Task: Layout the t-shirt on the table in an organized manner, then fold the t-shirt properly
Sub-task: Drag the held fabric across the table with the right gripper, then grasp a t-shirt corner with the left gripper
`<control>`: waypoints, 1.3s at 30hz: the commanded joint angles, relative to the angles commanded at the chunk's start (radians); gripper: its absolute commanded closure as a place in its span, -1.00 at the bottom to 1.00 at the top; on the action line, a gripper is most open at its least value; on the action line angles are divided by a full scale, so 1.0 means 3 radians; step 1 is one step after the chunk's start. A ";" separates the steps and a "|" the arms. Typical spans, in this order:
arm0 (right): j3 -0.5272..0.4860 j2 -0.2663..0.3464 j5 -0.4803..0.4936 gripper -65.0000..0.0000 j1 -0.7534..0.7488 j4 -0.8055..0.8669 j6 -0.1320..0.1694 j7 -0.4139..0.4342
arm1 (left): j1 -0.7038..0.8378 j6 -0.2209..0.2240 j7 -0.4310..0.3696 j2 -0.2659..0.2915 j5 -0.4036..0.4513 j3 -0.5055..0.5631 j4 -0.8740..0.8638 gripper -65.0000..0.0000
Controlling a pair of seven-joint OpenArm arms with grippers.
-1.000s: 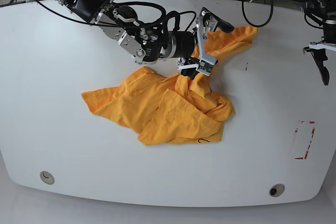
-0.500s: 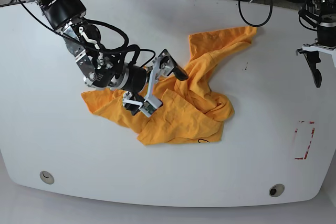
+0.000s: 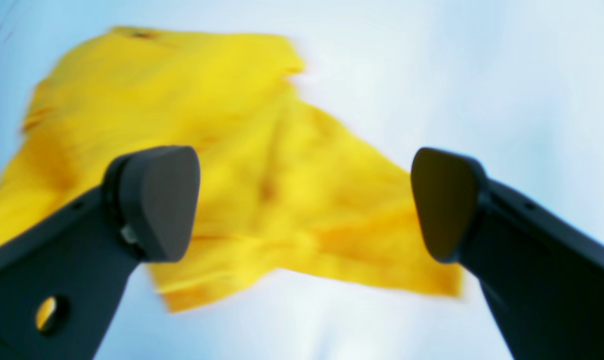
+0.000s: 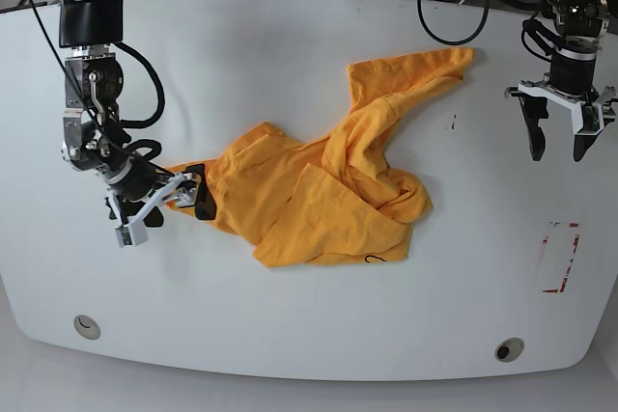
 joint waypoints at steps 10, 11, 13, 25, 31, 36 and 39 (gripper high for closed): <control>0.0803 -0.0107 0.0000 -1.00 -0.0077 -0.0685 0.0481 -0.0164 | 0.0010 0.0000 0.0123 0.0036 -0.0179 0.0020 -0.0015 -0.18; 0.0813 -0.0107 0.0000 -1.00 -0.0087 -0.0716 0.0501 -0.0164 | 0.0010 0.0000 0.0143 0.0036 -0.0194 0.0020 -0.0015 -0.18; 0.0818 -0.0107 0.0000 -1.00 -0.0097 -0.0777 0.0532 -0.0164 | 0.0010 0.0000 0.0159 0.0031 -0.0225 0.0020 -0.0020 -0.18; 0.0854 -0.0240 0.0000 -1.00 -0.0082 -0.1156 0.0696 -0.0164 | 0.0010 0.0000 0.0164 0.0020 -0.0225 0.0020 -0.0020 -0.18; 0.0839 -0.0363 -0.0005 -1.00 -0.0005 -0.1161 0.0696 -0.0164 | 0.0010 0.0000 0.0245 0.0031 -0.0225 0.0020 -0.0020 -0.18; 0.0834 -0.0455 -0.0015 -0.90 0.0046 -0.1166 0.0690 -0.0164 | 0.0010 0.0000 0.0353 0.0031 -0.0230 0.0020 -0.0020 -0.18; 0.0834 -0.0460 -0.0015 -0.74 0.0056 -0.1166 0.0680 -0.0159 | 0.0010 0.0000 0.0353 0.0031 -0.0230 0.0020 -0.0020 -0.18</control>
